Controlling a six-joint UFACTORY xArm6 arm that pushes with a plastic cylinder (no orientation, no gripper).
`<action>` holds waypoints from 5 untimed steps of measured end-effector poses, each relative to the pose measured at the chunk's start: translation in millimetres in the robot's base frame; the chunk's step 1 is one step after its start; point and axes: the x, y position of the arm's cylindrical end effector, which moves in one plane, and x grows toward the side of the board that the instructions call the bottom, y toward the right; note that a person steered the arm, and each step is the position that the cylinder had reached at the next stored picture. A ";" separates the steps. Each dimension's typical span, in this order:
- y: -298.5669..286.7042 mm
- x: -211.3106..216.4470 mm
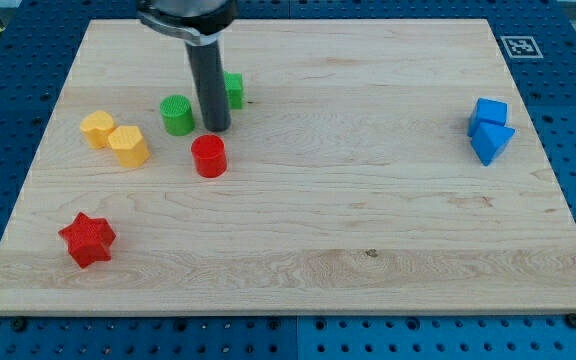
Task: Move the red circle to the right of the red star
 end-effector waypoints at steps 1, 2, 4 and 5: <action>15.9 19.8; 10.7 22.2; 8.4 17.4; 8.4 29.7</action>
